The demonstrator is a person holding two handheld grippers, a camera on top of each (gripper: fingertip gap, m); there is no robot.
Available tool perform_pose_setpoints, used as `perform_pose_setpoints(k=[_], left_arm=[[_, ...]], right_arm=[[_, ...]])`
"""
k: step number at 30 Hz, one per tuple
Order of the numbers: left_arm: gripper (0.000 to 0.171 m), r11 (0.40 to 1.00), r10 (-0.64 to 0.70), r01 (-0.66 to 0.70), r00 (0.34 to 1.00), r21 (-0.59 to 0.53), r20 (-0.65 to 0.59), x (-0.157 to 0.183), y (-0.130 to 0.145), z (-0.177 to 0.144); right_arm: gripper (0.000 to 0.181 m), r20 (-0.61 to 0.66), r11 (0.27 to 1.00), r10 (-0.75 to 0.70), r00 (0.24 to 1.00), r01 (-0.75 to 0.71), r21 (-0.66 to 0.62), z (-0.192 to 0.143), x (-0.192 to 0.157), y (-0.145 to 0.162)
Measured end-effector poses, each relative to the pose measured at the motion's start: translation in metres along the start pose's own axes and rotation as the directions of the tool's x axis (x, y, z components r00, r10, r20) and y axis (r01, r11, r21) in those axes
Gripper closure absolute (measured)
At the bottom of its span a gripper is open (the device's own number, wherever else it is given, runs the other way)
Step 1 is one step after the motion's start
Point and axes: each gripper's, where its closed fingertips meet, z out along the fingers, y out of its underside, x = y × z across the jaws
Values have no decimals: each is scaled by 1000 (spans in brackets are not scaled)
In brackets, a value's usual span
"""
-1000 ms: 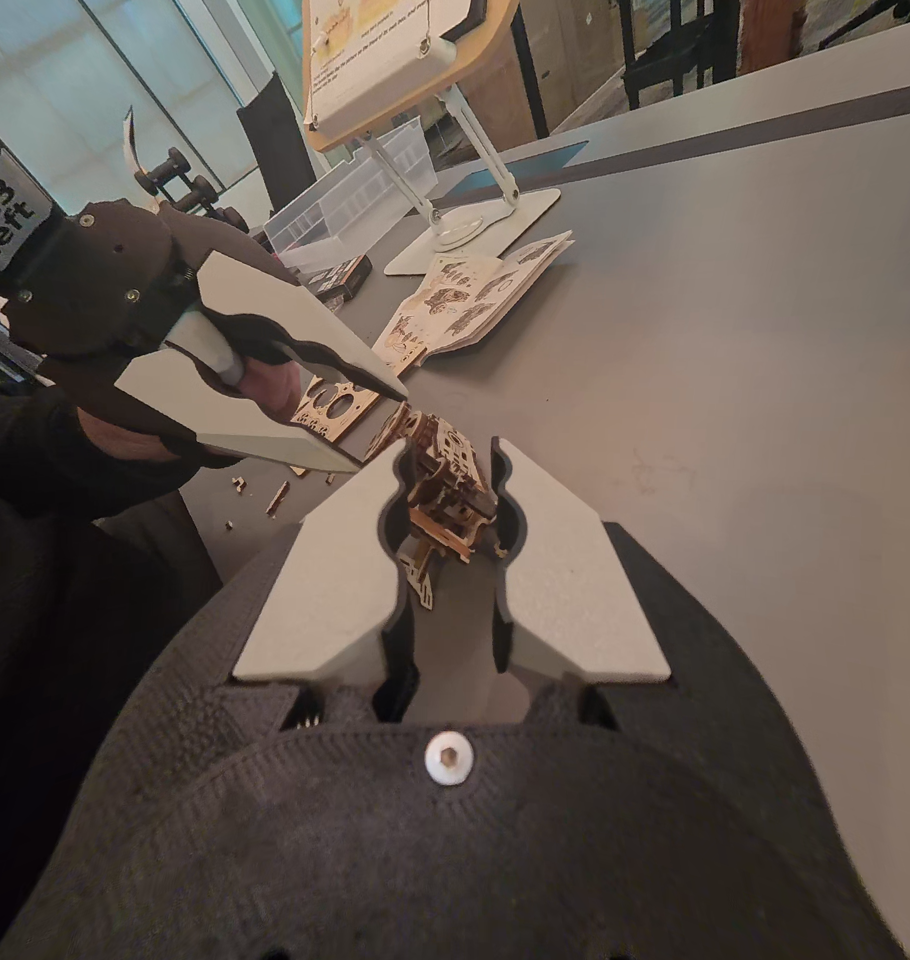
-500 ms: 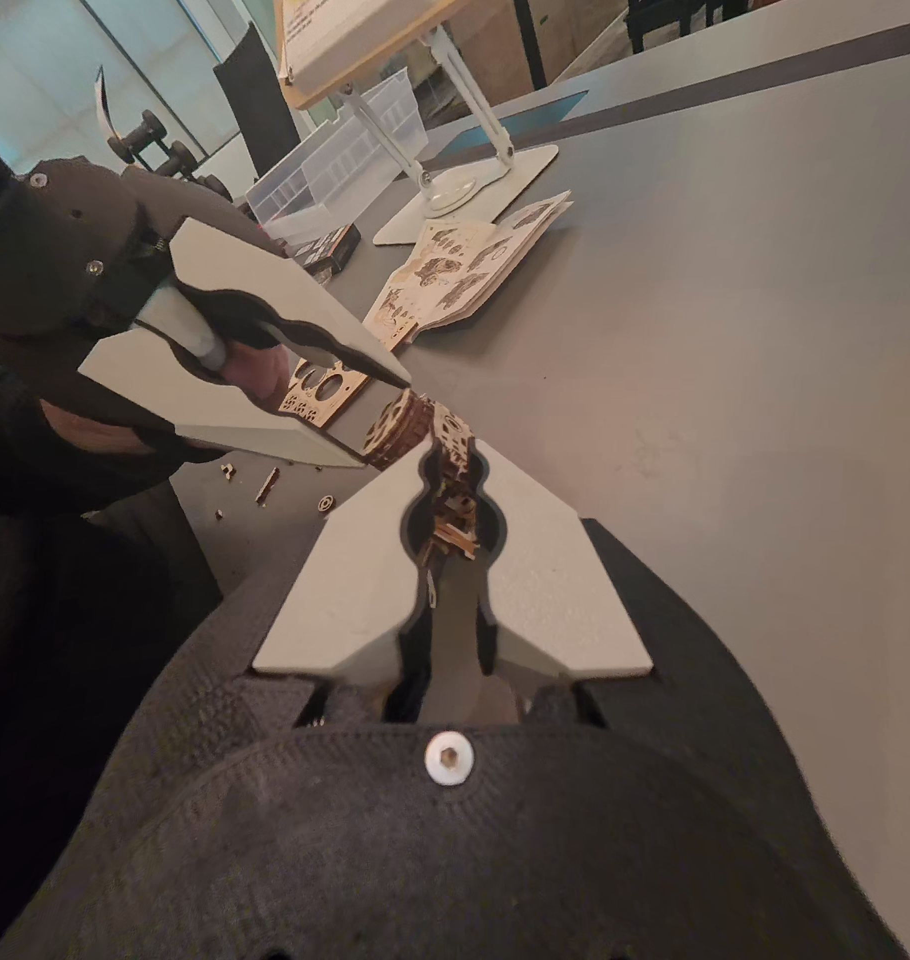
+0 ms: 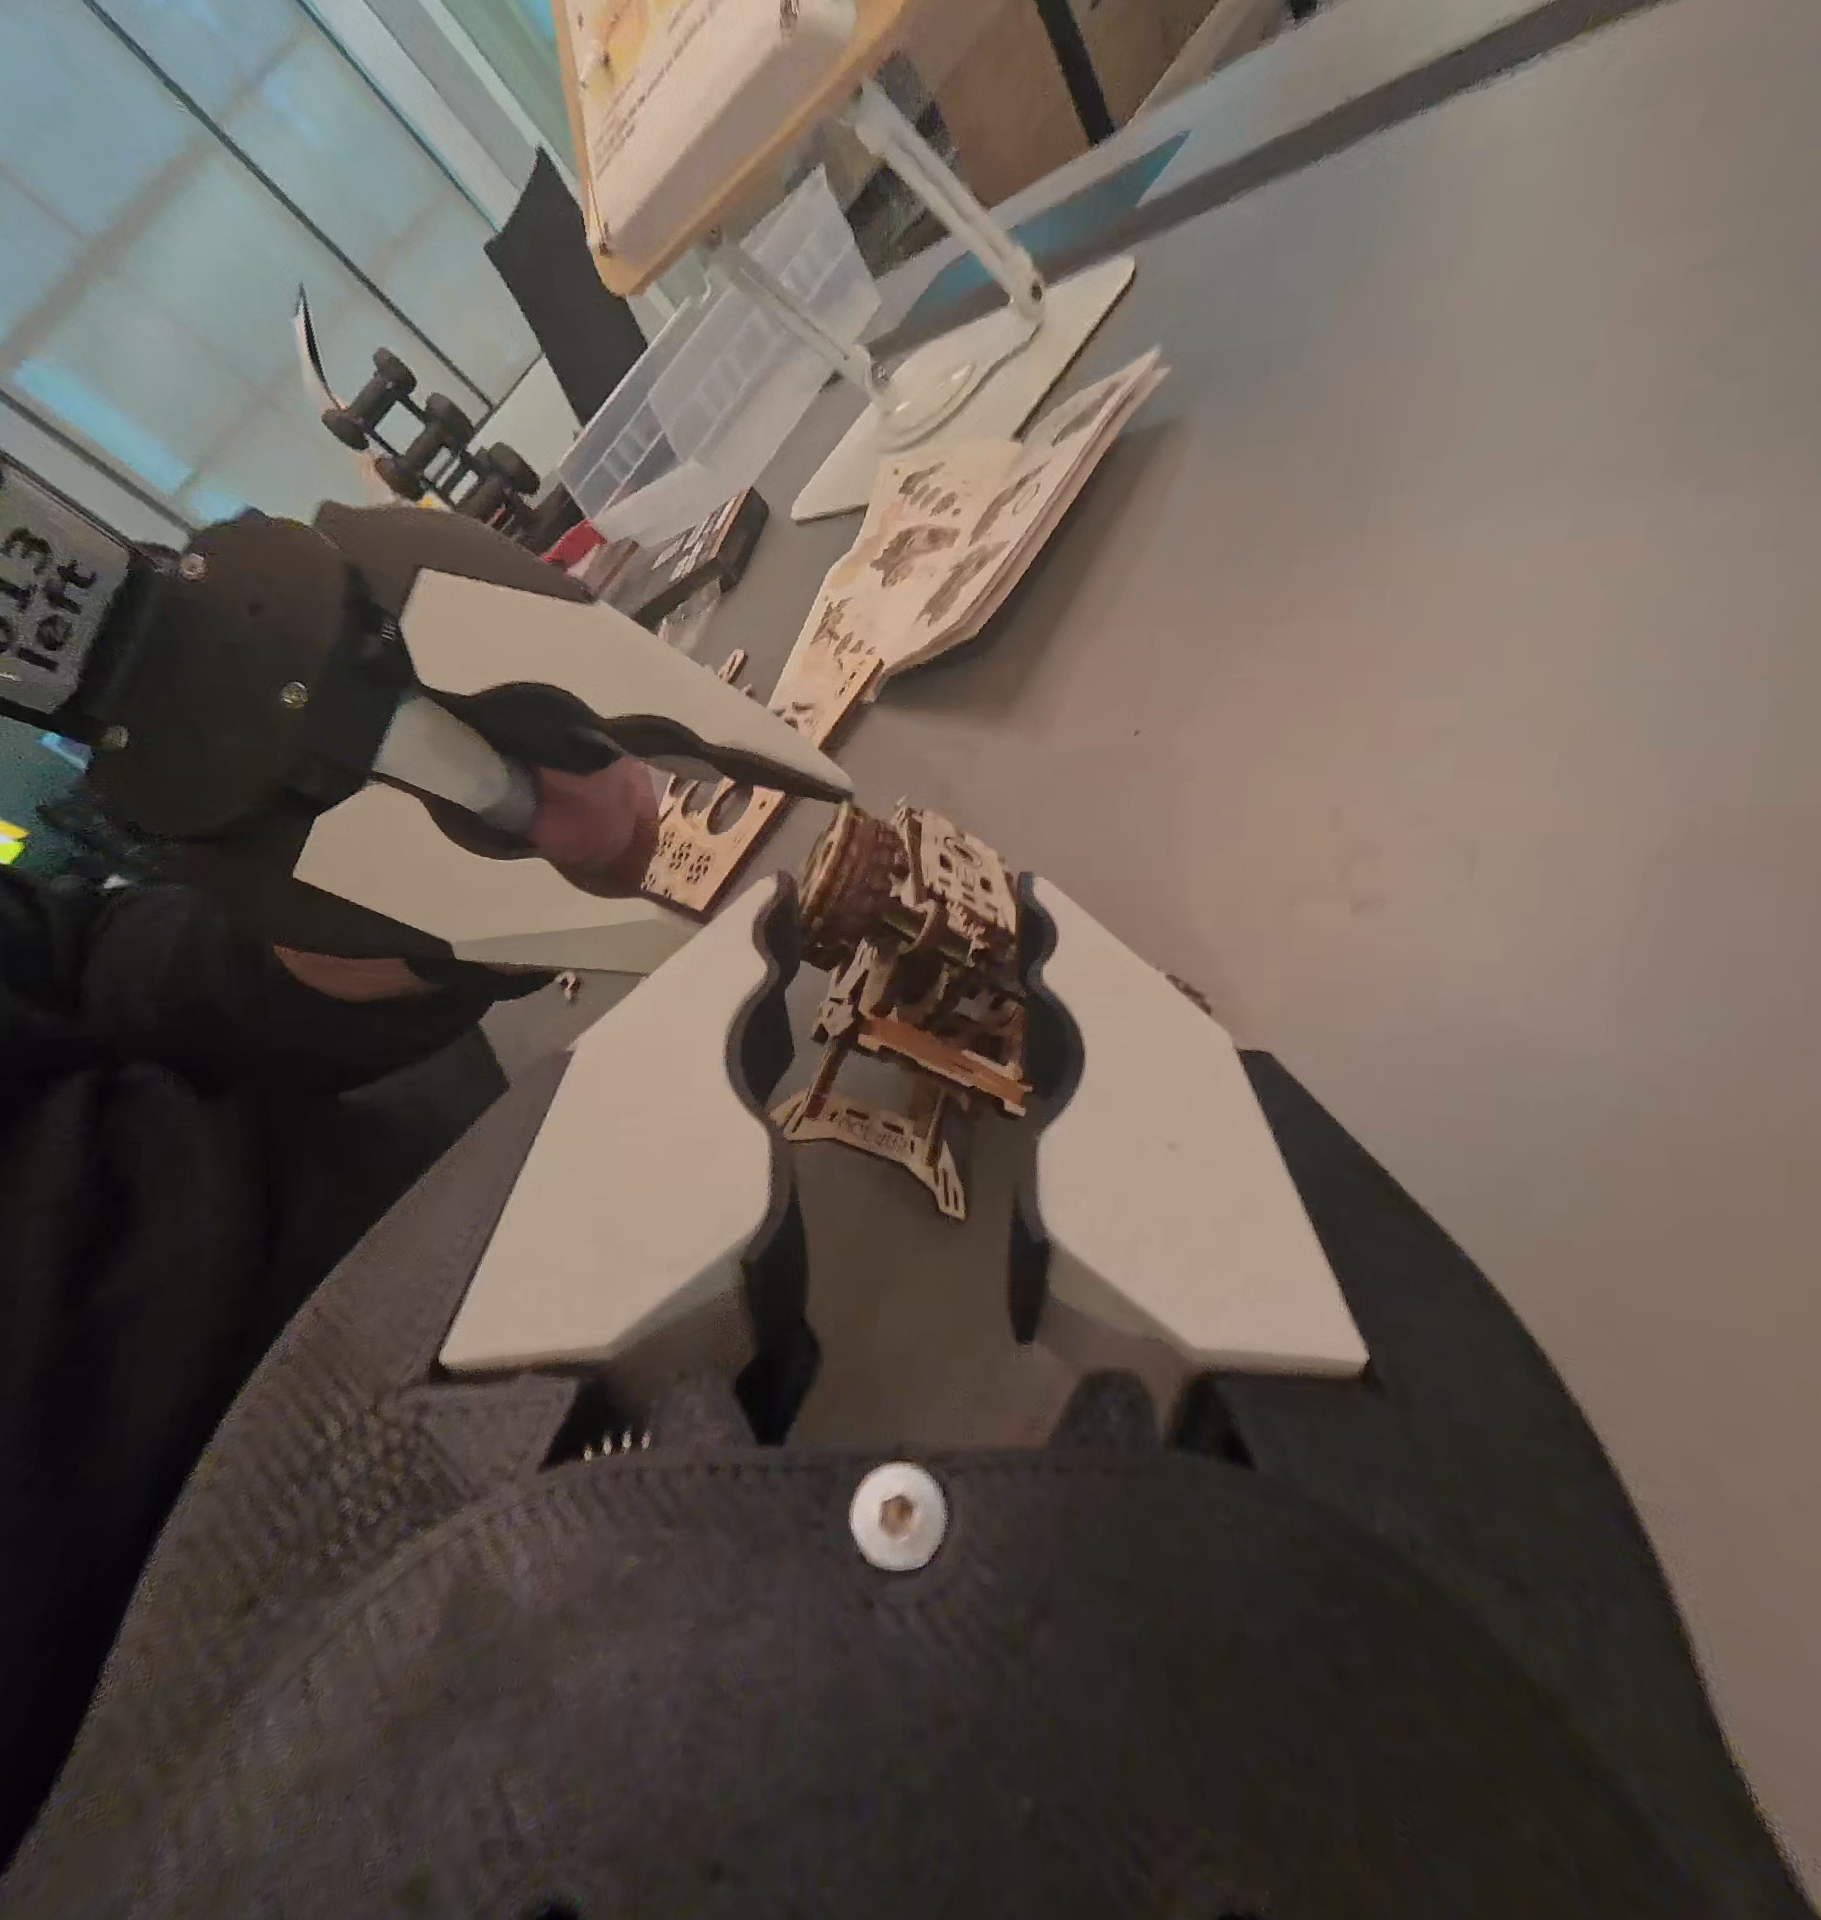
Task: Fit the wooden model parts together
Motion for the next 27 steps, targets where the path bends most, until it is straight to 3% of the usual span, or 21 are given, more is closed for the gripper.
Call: perform_pose_setpoints(k=[3,6,7,10,14,27], left_arm=[[142,1000,9,-9,1000,-1,6,-1,1,0],[138,999,-32,36,995,39,-91,4,-1,-6],[150,995,-62,73,987,66,-148,5,-2,-11],[150,962,-227,265,915,73,-333,-1,-1,-20],[151,939,-315,342,832,-25,-457,-1,11,-9],[156,860,-437,508,681,-49,-588,3,10,3]], right_arm=[[166,103,999,42,994,-43,7,4,-13,1],[168,131,997,70,989,-71,3,3,-13,1],[168,139,997,77,987,-78,5,3,-13,0],[168,154,997,76,985,-75,-10,3,-13,1],[168,188,996,84,979,-80,-27,4,-13,1],[169,200,996,83,976,-77,-36,4,-9,-1]])
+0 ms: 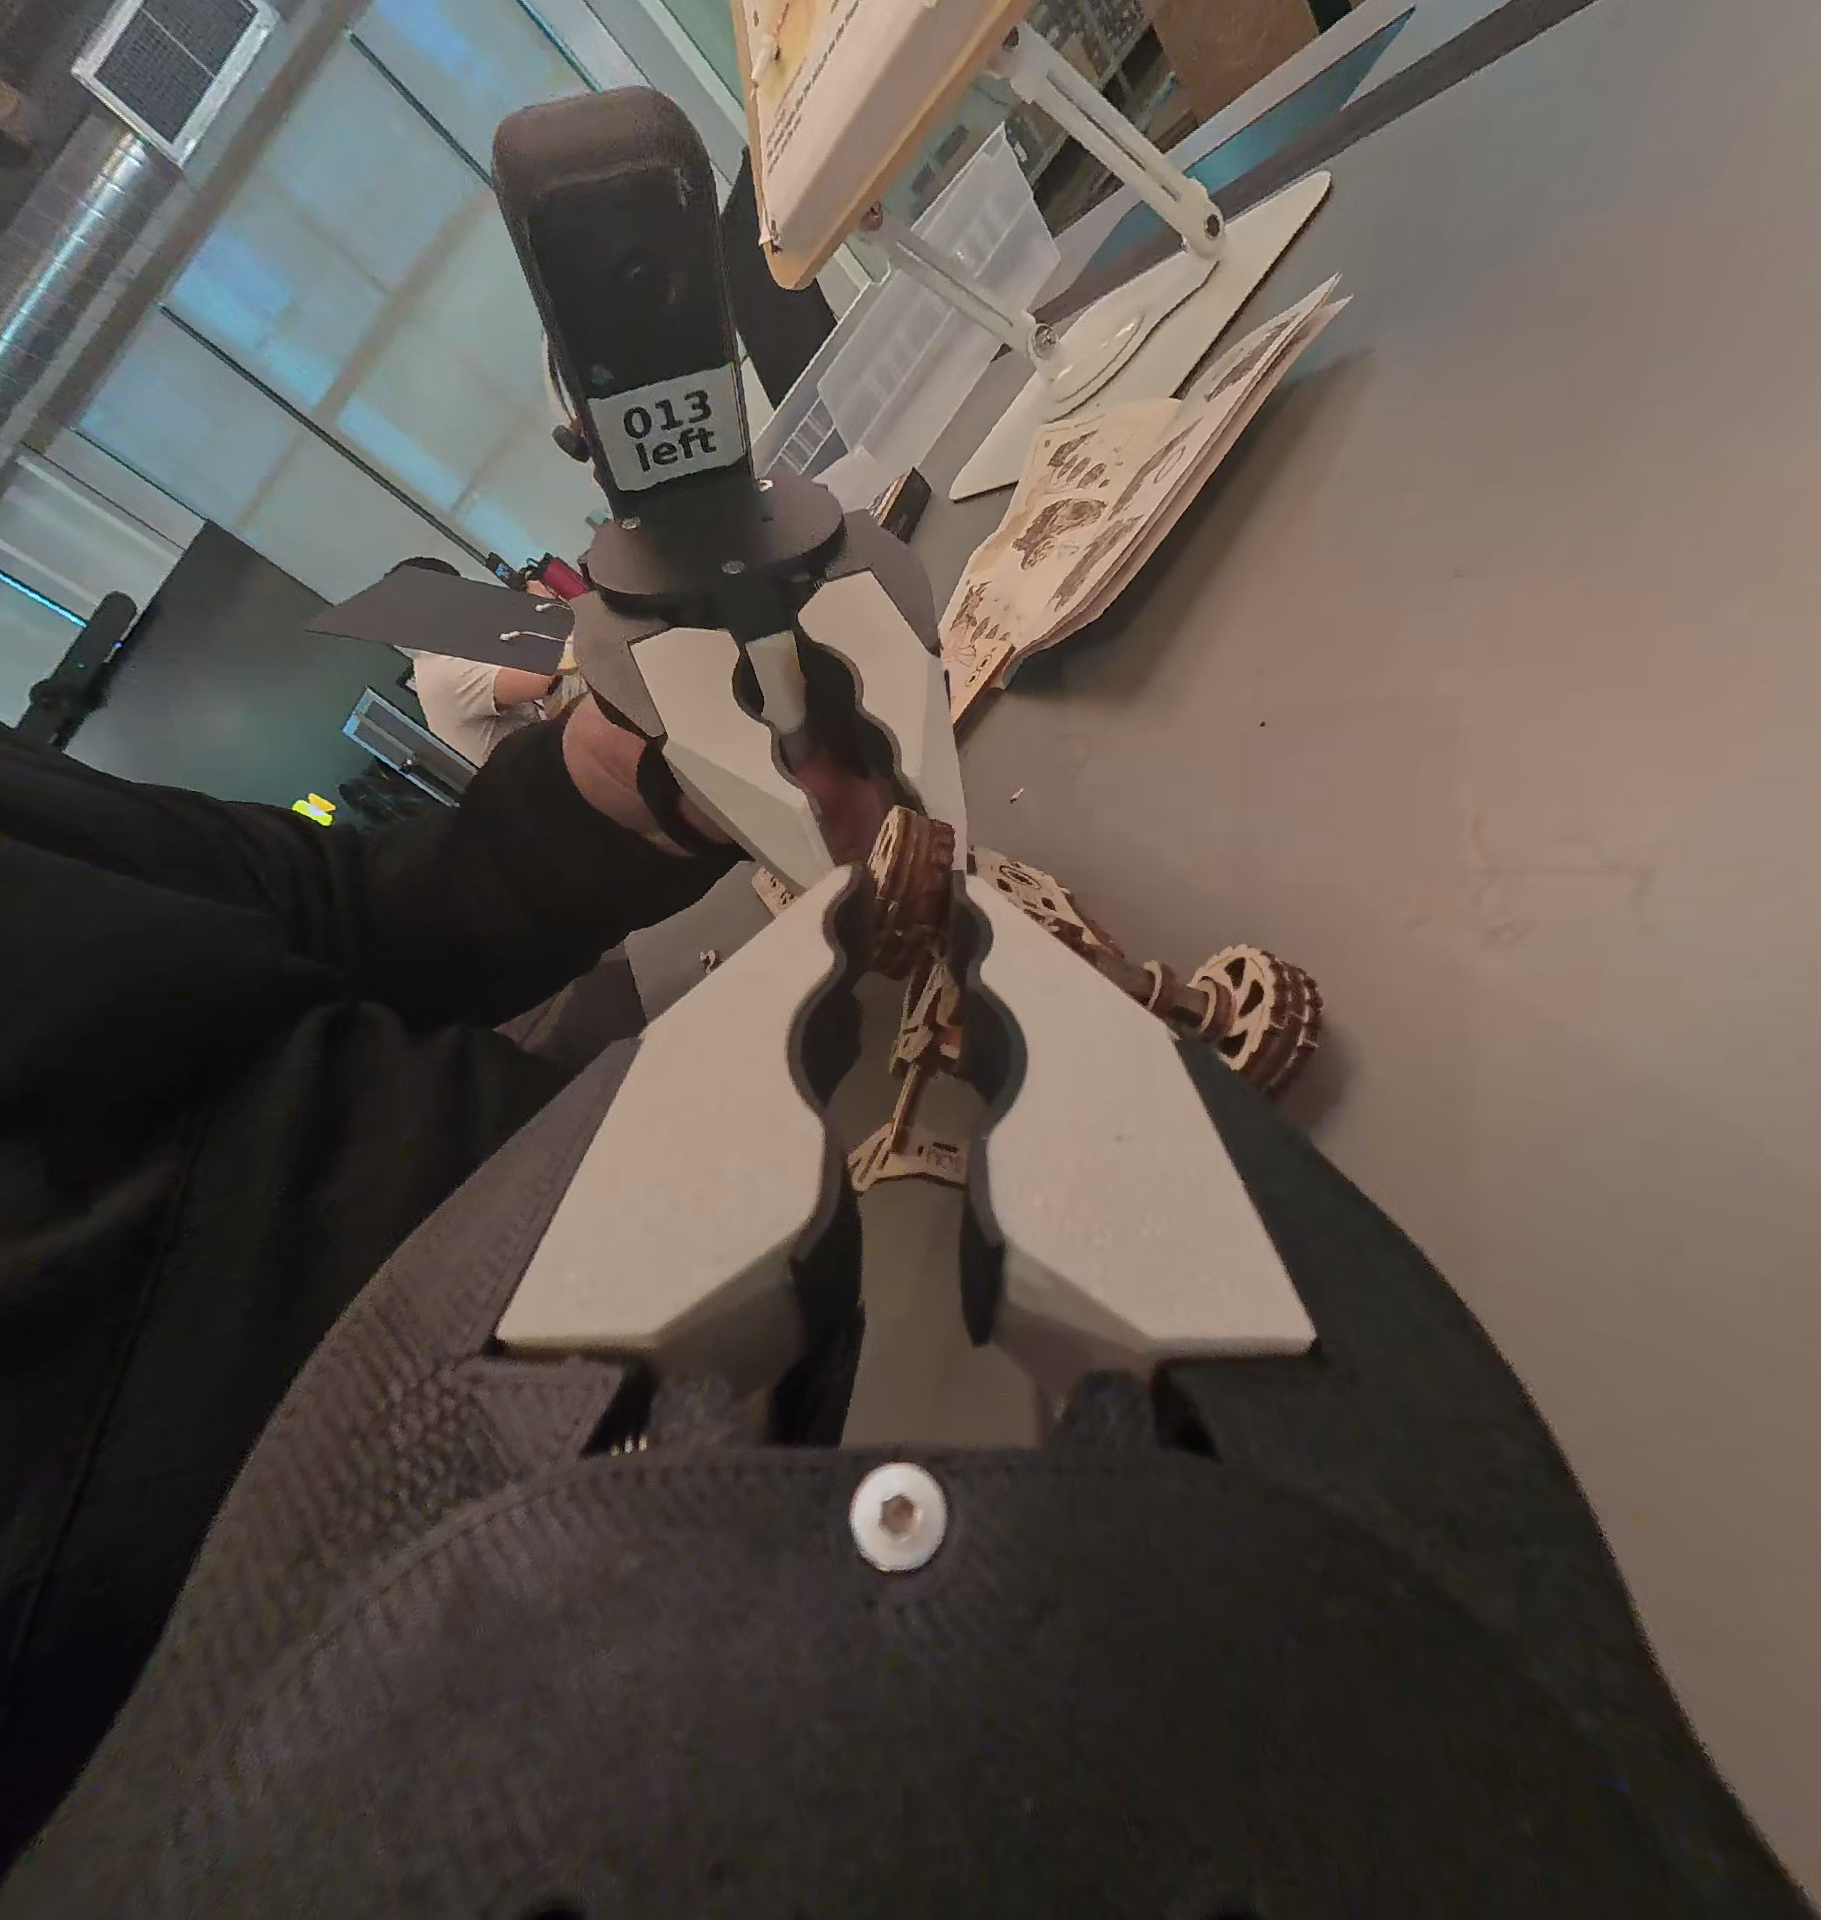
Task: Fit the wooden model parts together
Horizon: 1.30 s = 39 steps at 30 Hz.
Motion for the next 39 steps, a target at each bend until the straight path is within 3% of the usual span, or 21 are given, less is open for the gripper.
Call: perform_pose_setpoints(k=[16,23,39], left_arm=[[156,1000,-21,22,997,6,-79,0,-8,-2],[159,999,-31,29,992,-15,-120,-3,-11,-1],[160,991,-106,120,975,61,-193,-3,-11,2]], right_arm=[[161,-16,999,38,999,-38,10,-5,5,-1],[169,21,999,48,999,-48,-4,-3,3,-2],[169,46,997,77,996,-78,14,-4,4,-2]])
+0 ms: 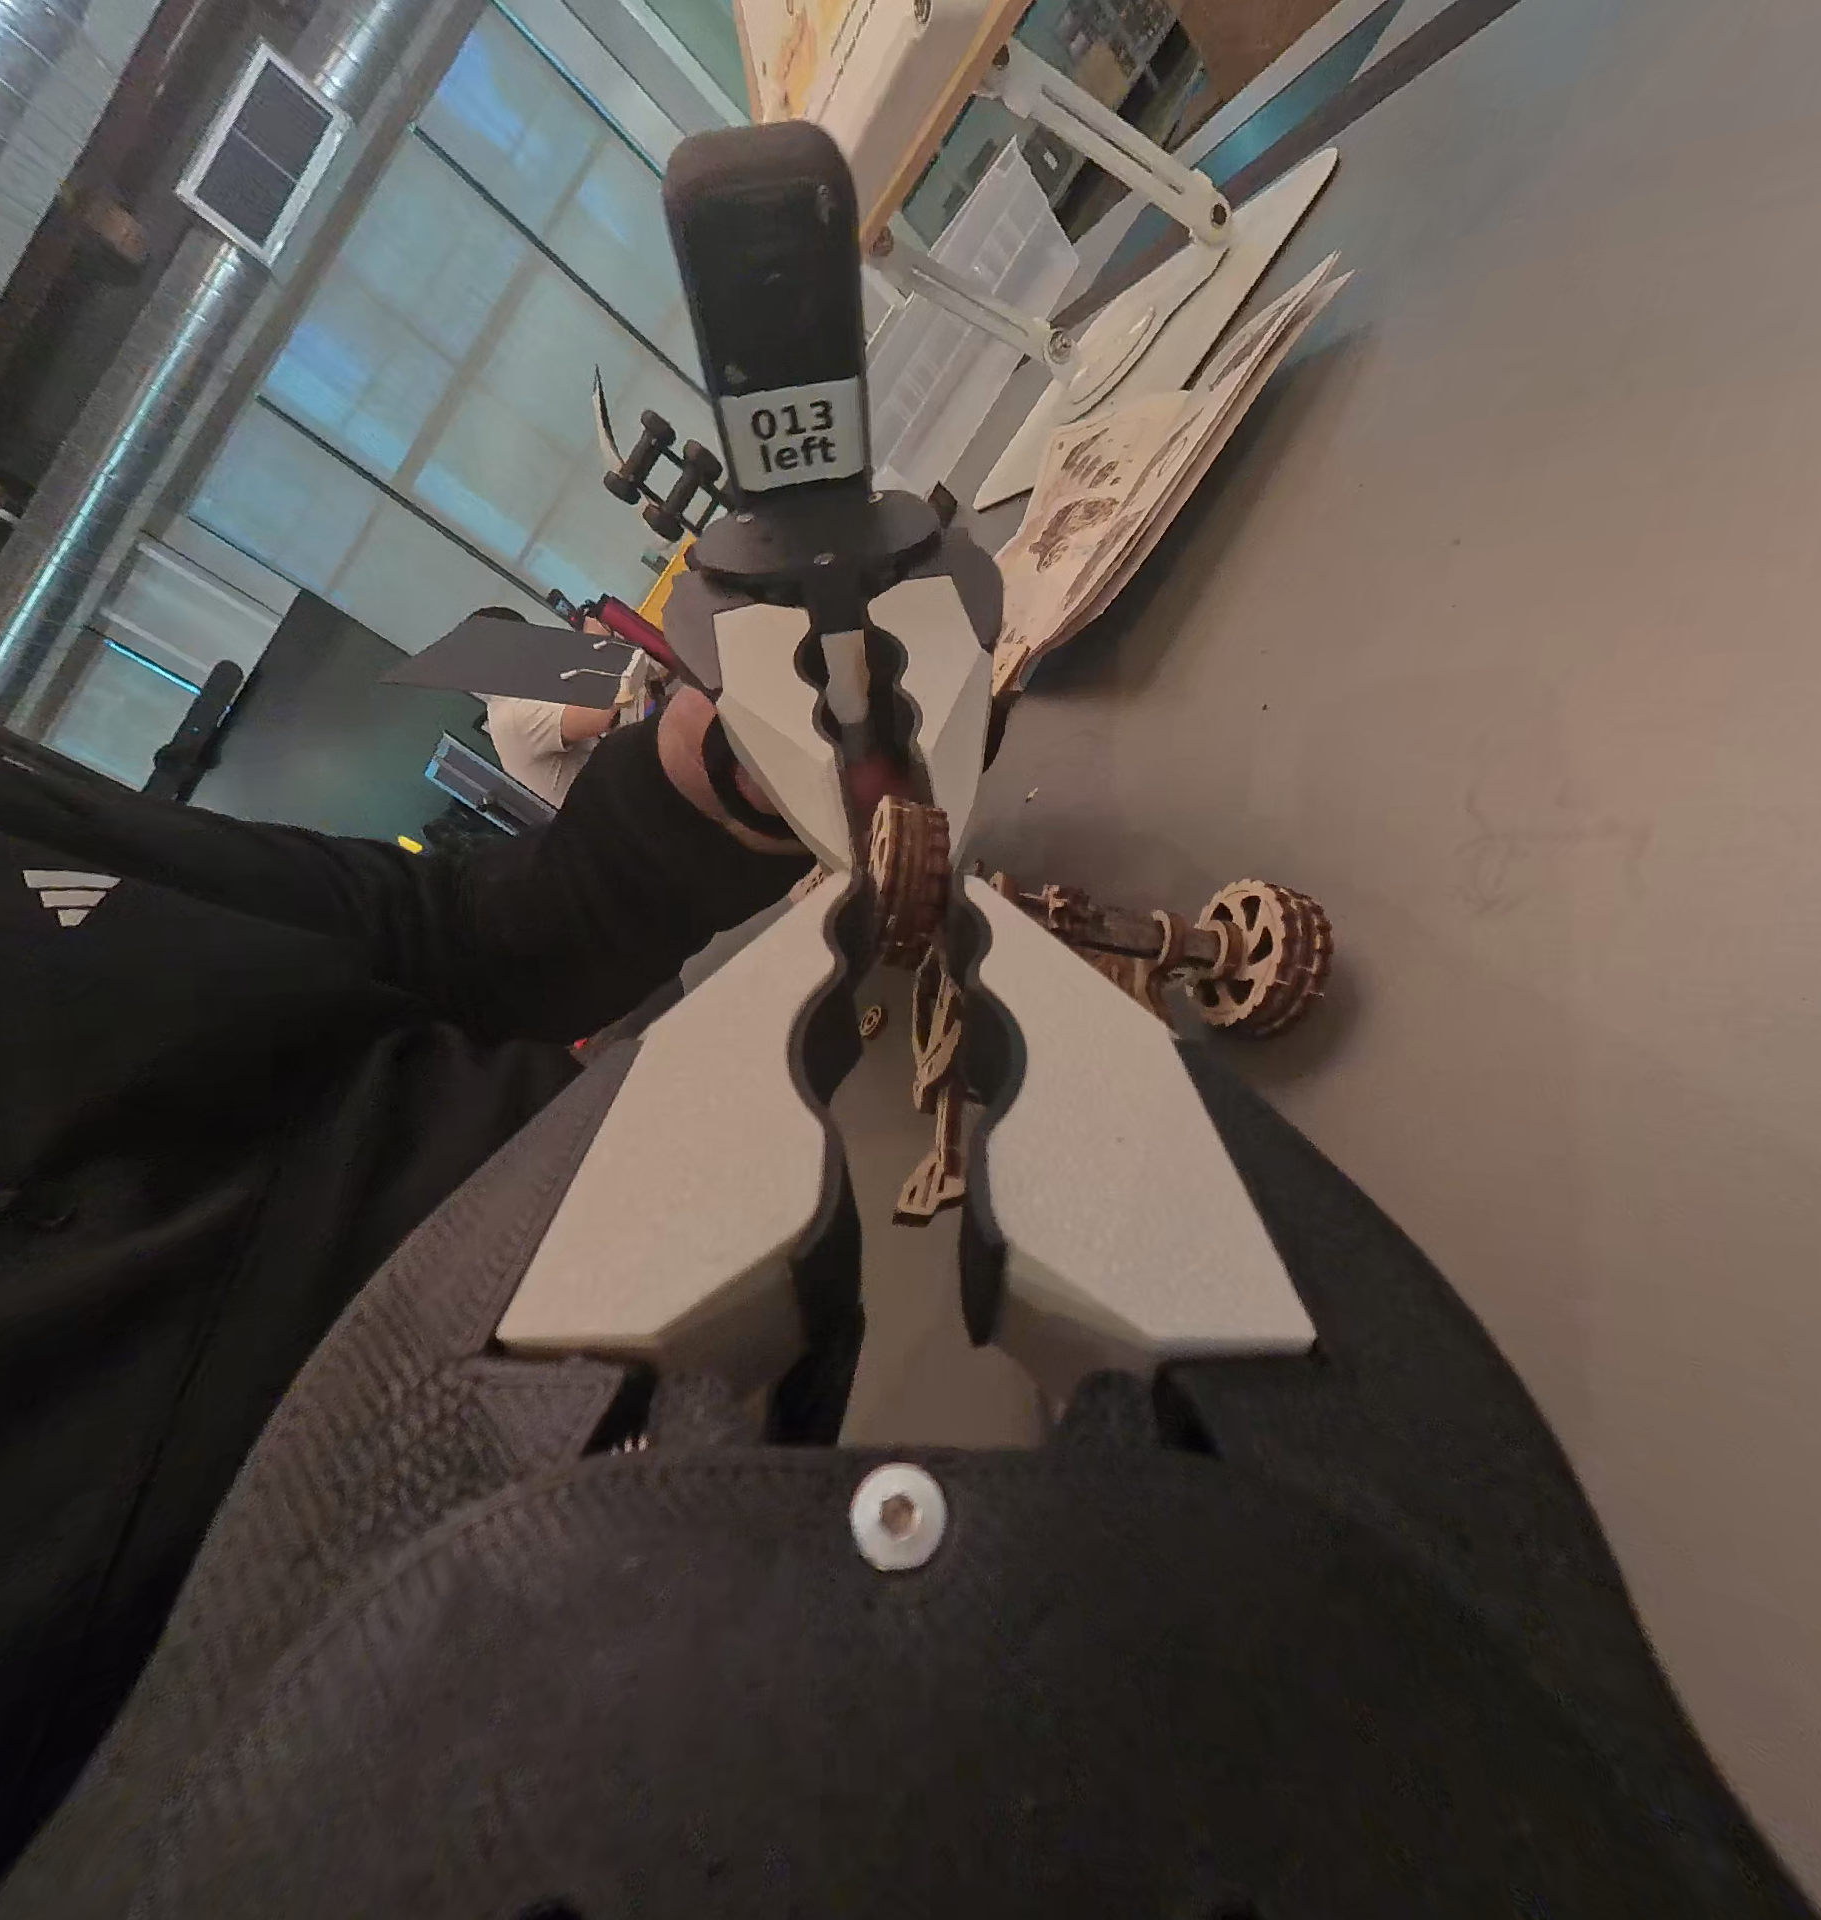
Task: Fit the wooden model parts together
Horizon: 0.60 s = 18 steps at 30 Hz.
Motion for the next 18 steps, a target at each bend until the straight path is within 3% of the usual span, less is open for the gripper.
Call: perform_pose_setpoints(k=[9,11,14,18], left_arm=[[159,997,-27,20,995,72,96,2,2,-3],[146,992,-52,42,995,119,83,6,-2,-5],[148,988,-39,26,996,151,83,8,-6,-12],[151,990,-45,35,997,140,69,7,-2,-12]], right_arm=[[161,-117,990,-137,984,139,11,-3,4,-12],[153,-191,974,-225,956,223,-30,-6,6,-10],[143,-286,896,-445,849,425,-132,-4,-6,-5],[136,-393,734,-678,621,597,-324,4,-8,0]])
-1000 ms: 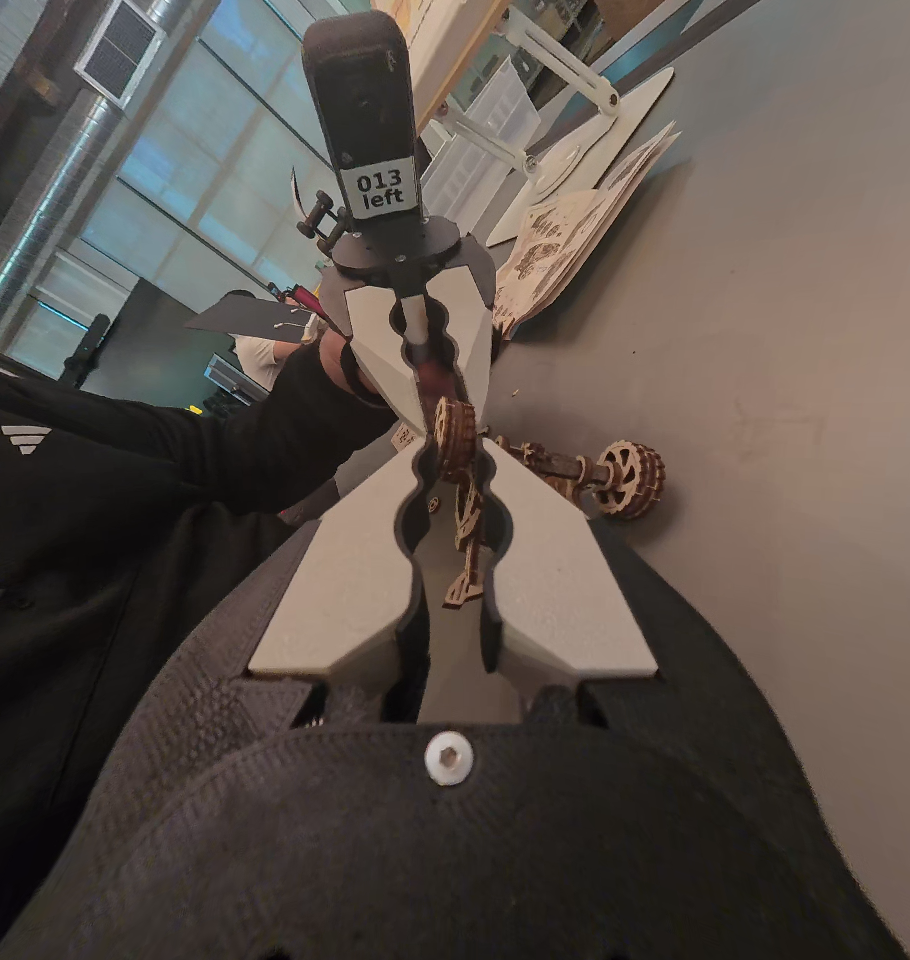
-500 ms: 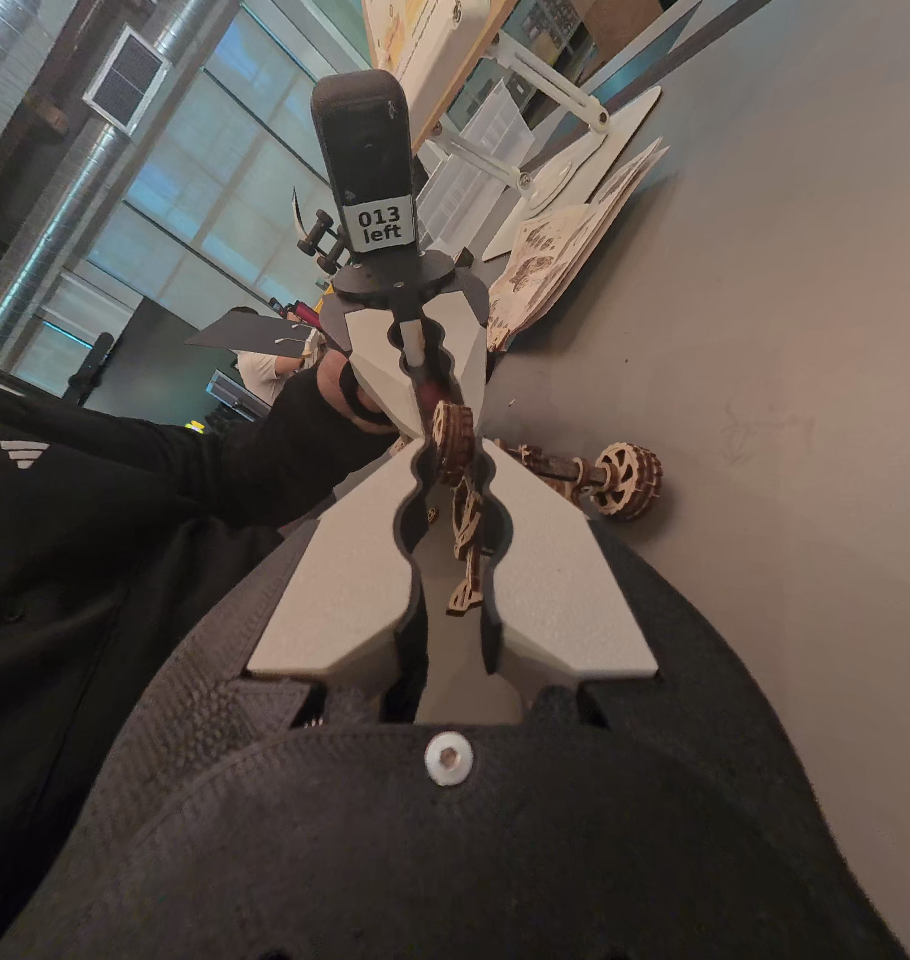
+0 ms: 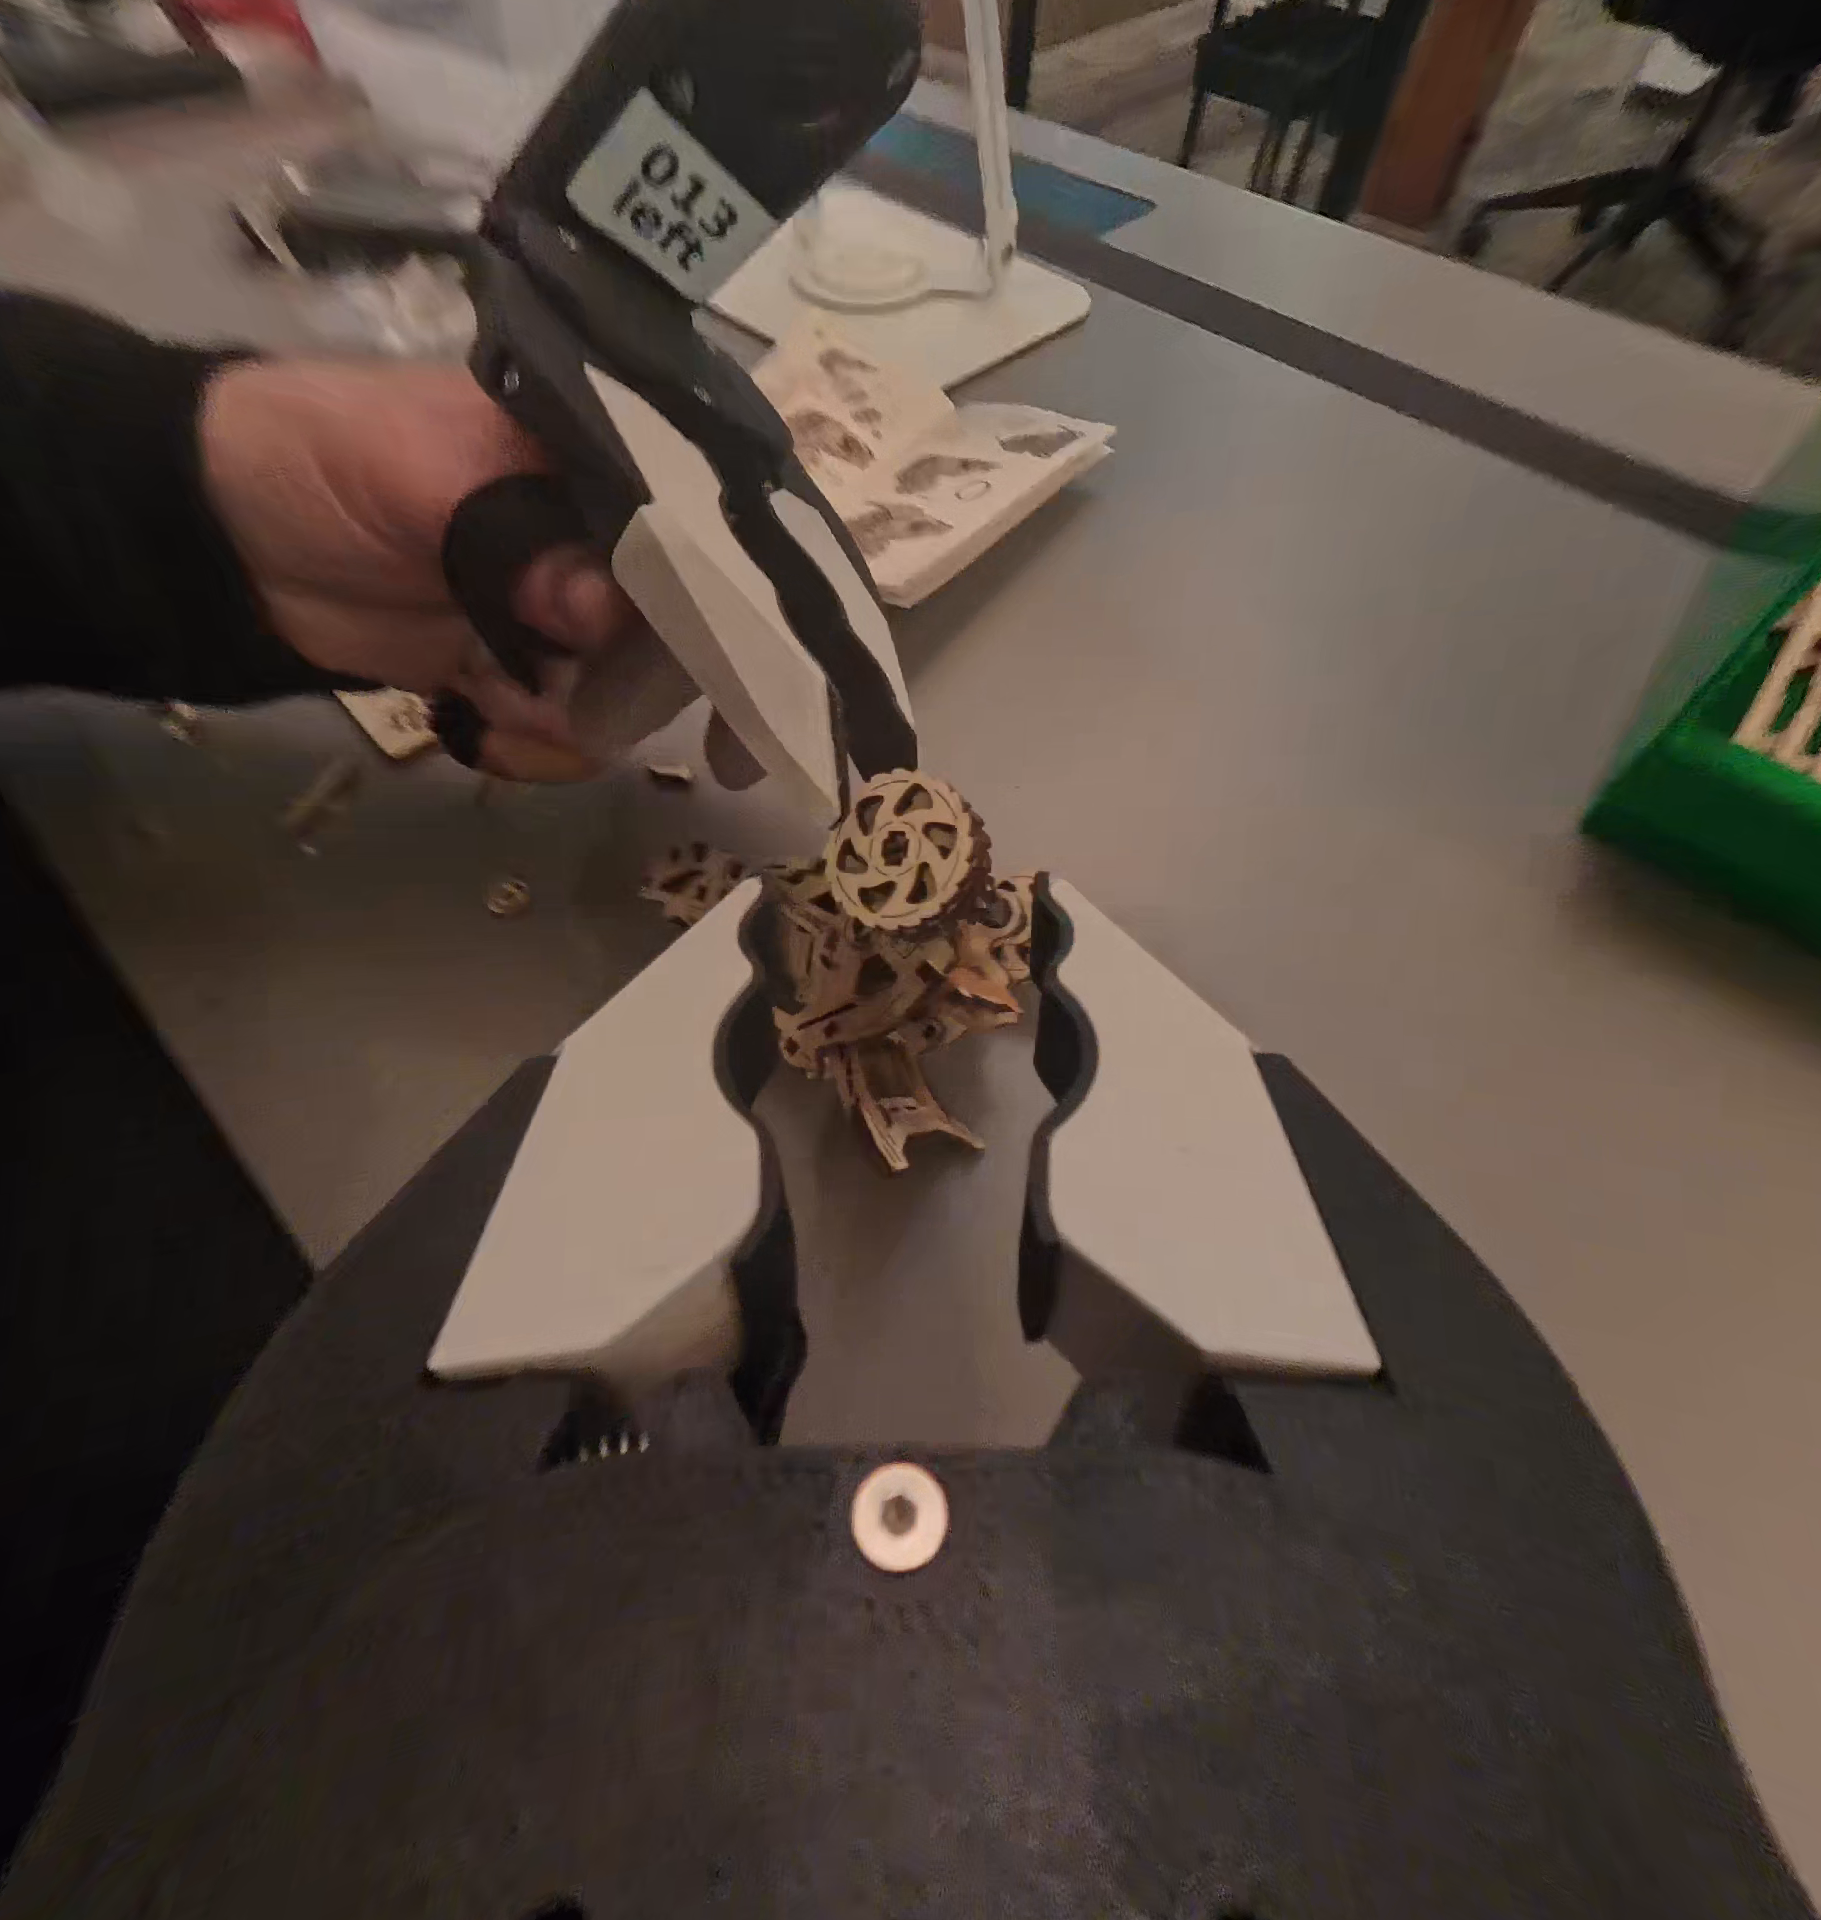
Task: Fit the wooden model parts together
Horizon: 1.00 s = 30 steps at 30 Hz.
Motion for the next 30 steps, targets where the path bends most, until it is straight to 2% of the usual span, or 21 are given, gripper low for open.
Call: perform_pose_setpoints(k=[4,6,11,17,21,24,26,30], left_arm=[[159,1000,-8,8,1000,6,24,2,6,3],[154,999,-28,28,1000,18,11,8,8,5],[143,998,-40,40,999,44,-7,18,13,7],[141,1000,13,-14,1000,-14,-7,27,24,11],[142,1000,17,-18,999,-10,-31,29,26,5],[144,996,86,-87,996,4,21,21,23,-6],[143,982,190,-191,978,9,82,13,18,-15],[134,905,426,-412,876,-110,226,-5,14,-21]], right_arm=[[142,-100,985,-166,981,161,-63,9,-2,2],[148,-117,974,-223,968,215,-72,11,-4,3],[149,-127,958,-287,949,284,-45,7,-8,5],[149,-47,944,-330,943,331,19,-1,-15,8],[149,84,956,-293,952,290,43,1,-19,5],[148,120,960,-278,953,280,0,7,-9,5],[149,182,970,-233,955,241,-24,10,-9,4],[146,154,963,-261,953,269,-27,11,-5,-4]])
